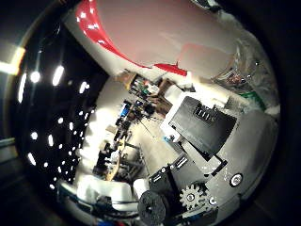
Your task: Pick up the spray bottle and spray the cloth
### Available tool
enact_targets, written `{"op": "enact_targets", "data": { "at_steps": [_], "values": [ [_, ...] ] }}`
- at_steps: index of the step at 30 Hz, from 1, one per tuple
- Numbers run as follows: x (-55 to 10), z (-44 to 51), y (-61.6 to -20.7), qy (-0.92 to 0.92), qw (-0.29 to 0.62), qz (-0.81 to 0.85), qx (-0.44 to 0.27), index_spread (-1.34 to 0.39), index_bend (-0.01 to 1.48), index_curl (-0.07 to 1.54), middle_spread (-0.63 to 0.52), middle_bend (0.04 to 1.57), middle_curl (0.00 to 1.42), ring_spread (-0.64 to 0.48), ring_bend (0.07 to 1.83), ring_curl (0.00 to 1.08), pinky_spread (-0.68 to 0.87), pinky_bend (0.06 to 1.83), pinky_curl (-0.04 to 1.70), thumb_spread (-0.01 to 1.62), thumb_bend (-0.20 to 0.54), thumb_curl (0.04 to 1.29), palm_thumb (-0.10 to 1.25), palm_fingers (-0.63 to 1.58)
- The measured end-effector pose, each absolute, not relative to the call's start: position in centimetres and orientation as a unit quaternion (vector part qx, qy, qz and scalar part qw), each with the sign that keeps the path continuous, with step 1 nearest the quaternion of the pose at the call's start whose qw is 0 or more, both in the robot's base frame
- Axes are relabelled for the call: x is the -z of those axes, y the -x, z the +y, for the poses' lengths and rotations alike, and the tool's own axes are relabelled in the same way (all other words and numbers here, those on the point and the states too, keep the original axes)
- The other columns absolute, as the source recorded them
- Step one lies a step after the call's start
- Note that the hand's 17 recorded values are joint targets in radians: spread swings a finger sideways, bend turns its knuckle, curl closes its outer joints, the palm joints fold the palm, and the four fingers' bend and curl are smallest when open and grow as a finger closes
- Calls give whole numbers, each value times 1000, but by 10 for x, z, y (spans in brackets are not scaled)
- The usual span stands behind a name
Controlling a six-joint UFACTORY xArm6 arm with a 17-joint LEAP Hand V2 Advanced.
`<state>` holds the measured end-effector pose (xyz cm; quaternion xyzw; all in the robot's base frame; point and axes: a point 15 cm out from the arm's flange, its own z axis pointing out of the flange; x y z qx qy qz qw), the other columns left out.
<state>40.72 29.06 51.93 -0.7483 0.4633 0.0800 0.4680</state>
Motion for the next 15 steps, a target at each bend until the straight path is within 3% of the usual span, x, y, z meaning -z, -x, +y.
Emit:
{"op": "enact_targets", "data": {
  "at_steps": [7,15],
  "values": [
    [-519,363,-384,754,520,388,-109,-282,1186,663,-198,1332,768,-219,1412,670,-308,1317,666,505,-19,1026,985,1187],
    [-491,440,-368,729,579,309,-193,-282,1186,665,-197,1327,768,-220,1405,671,-308,1323,659,513,-19,1033,983,1185]
  ]
}}
